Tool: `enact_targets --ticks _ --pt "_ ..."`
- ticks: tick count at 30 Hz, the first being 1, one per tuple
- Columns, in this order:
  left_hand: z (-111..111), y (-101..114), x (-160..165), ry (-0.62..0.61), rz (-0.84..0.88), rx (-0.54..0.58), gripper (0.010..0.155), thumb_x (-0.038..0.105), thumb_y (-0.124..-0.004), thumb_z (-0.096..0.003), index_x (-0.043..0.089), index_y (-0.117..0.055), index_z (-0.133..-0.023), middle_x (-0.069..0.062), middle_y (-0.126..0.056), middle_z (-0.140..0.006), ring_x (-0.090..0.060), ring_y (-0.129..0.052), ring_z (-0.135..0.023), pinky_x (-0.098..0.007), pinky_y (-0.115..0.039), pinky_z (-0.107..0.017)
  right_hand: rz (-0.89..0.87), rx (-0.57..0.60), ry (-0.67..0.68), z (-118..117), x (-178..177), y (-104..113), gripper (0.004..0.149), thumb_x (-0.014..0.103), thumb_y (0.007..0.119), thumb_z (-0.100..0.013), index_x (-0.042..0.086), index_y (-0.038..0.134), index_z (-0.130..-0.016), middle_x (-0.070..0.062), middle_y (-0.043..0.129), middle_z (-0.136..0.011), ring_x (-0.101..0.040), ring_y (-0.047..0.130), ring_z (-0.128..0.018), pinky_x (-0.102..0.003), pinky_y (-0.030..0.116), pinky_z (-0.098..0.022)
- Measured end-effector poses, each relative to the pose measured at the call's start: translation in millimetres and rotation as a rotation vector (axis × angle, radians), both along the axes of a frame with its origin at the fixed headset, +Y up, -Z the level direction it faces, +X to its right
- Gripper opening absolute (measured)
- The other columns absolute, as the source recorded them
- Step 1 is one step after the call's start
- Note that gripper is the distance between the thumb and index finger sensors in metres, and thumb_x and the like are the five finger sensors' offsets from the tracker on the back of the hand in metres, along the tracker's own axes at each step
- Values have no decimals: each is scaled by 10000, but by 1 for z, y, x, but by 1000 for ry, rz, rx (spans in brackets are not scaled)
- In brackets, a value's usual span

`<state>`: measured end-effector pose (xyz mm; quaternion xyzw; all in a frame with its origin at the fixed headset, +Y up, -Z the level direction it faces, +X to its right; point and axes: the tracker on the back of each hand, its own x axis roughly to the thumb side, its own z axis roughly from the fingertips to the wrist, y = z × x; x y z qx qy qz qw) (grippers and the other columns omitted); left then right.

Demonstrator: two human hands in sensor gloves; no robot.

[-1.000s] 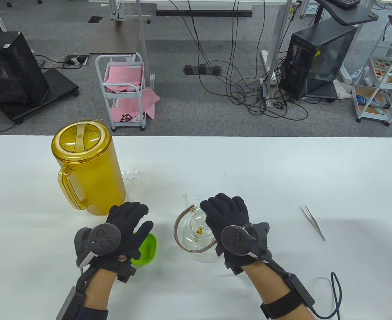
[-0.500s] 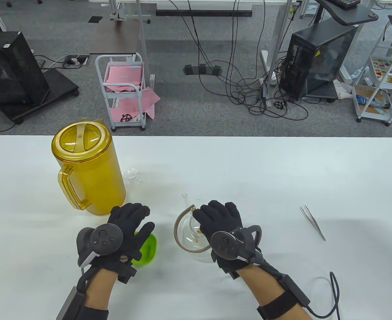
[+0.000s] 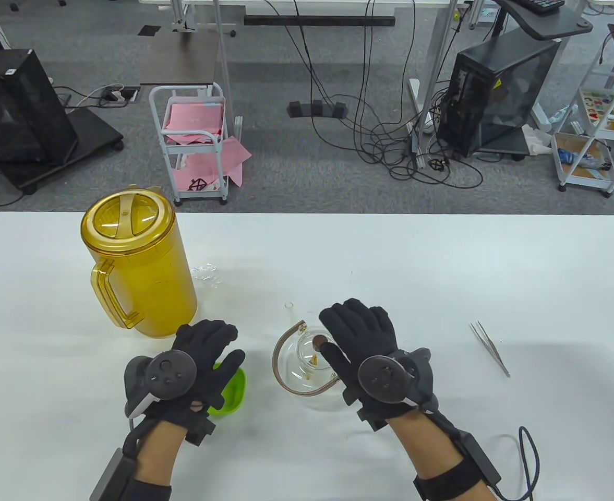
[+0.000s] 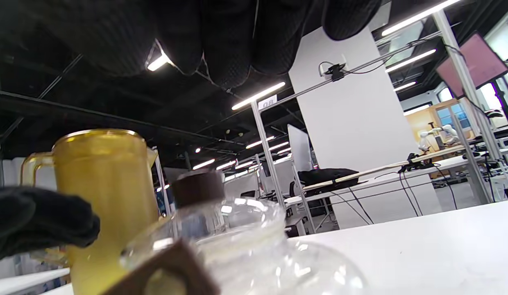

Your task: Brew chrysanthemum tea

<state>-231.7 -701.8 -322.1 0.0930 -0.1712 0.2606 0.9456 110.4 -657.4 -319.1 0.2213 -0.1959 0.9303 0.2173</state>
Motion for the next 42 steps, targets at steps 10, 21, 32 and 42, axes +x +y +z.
enact_targets --ticks 10,21,32,42 --pt "0 -1 1 -2 -13 -13 633 617 -719 -566 232 -722 -1069 -113 -721 -1177 -447 -597 -1094 -650 -367 -780 -104 -21 -135 -13 59 6 602 558 700 -558 326 624 -1108 40 652 -1140 -308 632 -1115 -648 481 -764" --pt "-1 -1 -1 13 -11 -26 636 617 -720 -565 231 -723 -1070 -110 -714 -1186 -444 -589 -1102 -638 -401 -782 -88 -134 -200 -31 84 -15 610 552 689 -564 314 605 -1120 23 659 -1138 -322 636 -1111 -653 480 -762" --pt "-1 -1 -6 22 0 -28 638 617 -720 -564 231 -718 -1072 -114 -691 -1202 -446 -570 -1111 -638 -387 -783 -3 -256 -218 -45 86 -43 614 558 690 -564 312 605 -1121 14 672 -1131 -331 647 -1104 -654 487 -758" --pt "0 0 0 -3 -17 -25 639 619 -717 -566 233 -714 -1075 -121 -683 -1206 -448 -562 -1114 -639 -376 -783 65 -337 -209 -52 80 -60 608 556 686 -567 301 623 -1115 2 698 -1115 -354 654 -1092 -660 498 -743"
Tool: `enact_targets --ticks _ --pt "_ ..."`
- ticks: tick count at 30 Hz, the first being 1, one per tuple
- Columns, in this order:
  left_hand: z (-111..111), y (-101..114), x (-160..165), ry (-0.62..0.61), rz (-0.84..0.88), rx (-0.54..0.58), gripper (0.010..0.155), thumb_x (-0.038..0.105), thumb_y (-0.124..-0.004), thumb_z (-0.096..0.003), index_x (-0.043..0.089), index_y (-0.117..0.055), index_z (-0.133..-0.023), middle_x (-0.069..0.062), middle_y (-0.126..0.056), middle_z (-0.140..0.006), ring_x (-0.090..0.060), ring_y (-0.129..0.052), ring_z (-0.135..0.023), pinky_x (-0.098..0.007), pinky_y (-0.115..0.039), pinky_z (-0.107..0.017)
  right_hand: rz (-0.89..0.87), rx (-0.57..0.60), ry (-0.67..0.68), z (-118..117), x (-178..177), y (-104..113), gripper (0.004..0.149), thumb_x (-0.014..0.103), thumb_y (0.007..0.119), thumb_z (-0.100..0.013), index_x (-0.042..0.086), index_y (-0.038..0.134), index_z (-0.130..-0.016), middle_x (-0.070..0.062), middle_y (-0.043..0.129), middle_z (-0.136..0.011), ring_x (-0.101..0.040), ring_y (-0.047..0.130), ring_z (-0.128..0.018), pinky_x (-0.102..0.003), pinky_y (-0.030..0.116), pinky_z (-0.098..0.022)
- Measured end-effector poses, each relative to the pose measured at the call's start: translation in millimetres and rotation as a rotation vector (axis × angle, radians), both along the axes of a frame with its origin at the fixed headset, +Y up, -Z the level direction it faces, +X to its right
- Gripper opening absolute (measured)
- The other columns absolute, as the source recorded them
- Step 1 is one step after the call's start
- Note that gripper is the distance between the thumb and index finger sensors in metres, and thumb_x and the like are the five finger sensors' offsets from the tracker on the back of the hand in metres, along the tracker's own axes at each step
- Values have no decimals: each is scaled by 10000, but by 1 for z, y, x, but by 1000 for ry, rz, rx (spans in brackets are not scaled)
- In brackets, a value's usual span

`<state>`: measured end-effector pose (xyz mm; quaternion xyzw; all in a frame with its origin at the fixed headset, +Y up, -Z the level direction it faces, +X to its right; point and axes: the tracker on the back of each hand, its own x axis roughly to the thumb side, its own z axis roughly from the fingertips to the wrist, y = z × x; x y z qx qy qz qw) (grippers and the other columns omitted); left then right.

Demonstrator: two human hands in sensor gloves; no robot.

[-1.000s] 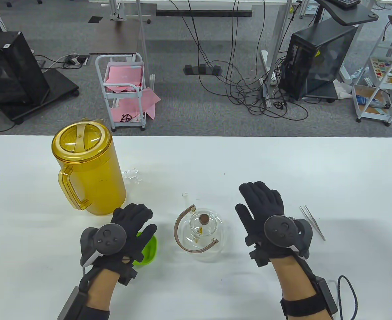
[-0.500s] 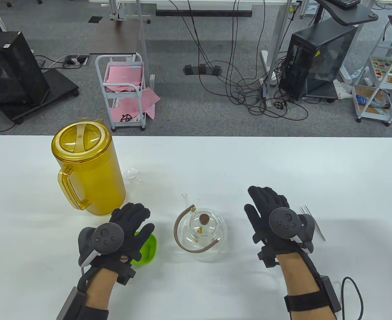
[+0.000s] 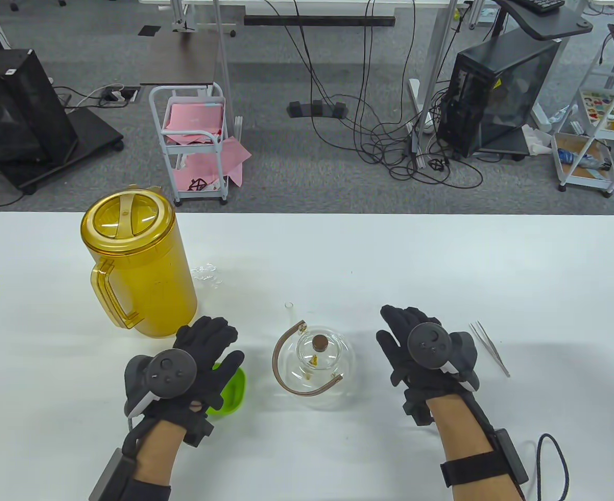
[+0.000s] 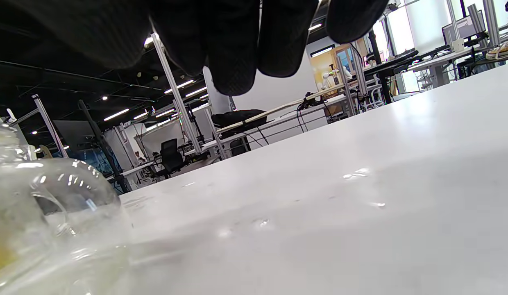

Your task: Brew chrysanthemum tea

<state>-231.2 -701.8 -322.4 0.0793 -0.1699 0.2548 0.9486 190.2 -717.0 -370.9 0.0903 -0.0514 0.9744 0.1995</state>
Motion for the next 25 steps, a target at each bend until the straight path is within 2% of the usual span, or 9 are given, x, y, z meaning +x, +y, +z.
enact_targets --ticks 25 --pt "-1 2 4 -10 29 8 637 620 -717 -565 234 -718 -1072 -120 -690 -1202 -448 -563 -1114 -638 -375 -785 12 14 30 2 -5 3 603 554 681 -572 299 629 -1117 -6 699 -1114 -366 648 -1093 -663 495 -742"
